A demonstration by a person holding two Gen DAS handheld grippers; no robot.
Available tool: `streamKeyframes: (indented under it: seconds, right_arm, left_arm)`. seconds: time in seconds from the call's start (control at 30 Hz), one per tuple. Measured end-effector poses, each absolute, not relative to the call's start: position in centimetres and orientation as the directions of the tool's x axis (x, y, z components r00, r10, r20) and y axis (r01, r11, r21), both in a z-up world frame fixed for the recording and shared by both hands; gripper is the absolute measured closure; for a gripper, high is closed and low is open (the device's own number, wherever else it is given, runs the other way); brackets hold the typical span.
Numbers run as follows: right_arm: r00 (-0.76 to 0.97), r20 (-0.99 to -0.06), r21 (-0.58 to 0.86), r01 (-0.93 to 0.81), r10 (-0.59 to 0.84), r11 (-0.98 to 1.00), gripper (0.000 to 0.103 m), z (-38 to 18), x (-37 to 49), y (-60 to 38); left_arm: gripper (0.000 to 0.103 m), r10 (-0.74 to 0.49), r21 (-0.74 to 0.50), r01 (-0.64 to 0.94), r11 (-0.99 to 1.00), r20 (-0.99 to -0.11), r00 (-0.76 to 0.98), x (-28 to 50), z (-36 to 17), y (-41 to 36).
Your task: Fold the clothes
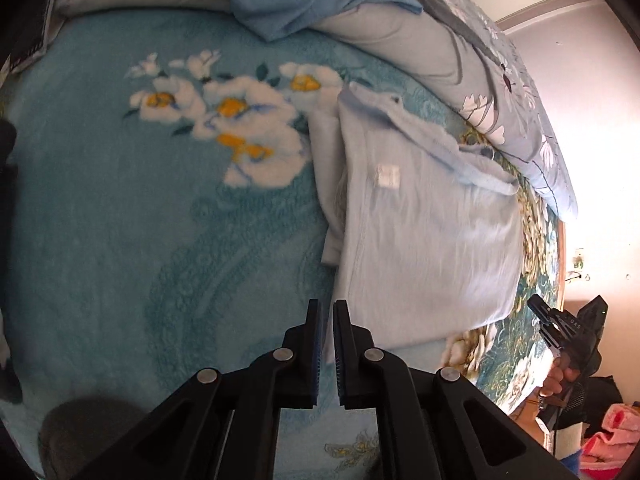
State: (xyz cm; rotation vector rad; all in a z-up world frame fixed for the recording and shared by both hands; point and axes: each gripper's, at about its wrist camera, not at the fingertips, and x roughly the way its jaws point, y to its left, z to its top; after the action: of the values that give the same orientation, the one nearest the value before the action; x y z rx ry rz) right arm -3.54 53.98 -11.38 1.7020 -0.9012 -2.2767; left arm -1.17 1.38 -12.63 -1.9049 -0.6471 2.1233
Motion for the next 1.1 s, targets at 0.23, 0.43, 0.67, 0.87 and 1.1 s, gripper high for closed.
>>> streamKeyframes:
  seconds: [0.23, 0.43, 0.67, 0.87, 1.1]
  right_arm:
    - [-0.296, -0.821, 0.520, -0.036, -0.488, -0.853, 0.086, -10.6, -10.9, 46.4]
    - [-0.169, -0.904, 0.348, 0.236, -0.392, -0.907, 0.083, -13.5, -14.0, 37.7]
    - [-0.205, -0.908, 0.300, 0.287, -0.365, -0.910, 0.083, -14.3, -17.6, 35.8]
    - [-0.223, -0.918, 0.297, 0.164, -0.328, -0.941, 0.083, -14.8, -21.2, 37.9]
    - [-0.301, -0.880, 0.365, 0.067, -0.368, -0.928, 0.066, -11.9, -17.3, 45.9]
  left_arm:
    - [0.071, 0.404, -0.404, -0.031, -0.914, -0.904, -0.136, -9.2, -13.9, 7.6]
    - [0.071, 0.279, -0.248, -0.194, -0.949, -0.948, -0.151, -12.7, -16.1, 12.3]
    - [0.071, 0.286, -0.258, -0.143, -0.956, -0.928, -0.240, -16.2, -16.1, 10.1]
    - [0.071, 0.266, -0.266, -0.028, -0.964, -0.940, -0.213, -18.3, -17.4, 8.0]
    - [0.069, 0.357, -0.366, -0.005, -0.931, -0.905, -0.232, -15.4, -14.6, 8.0]
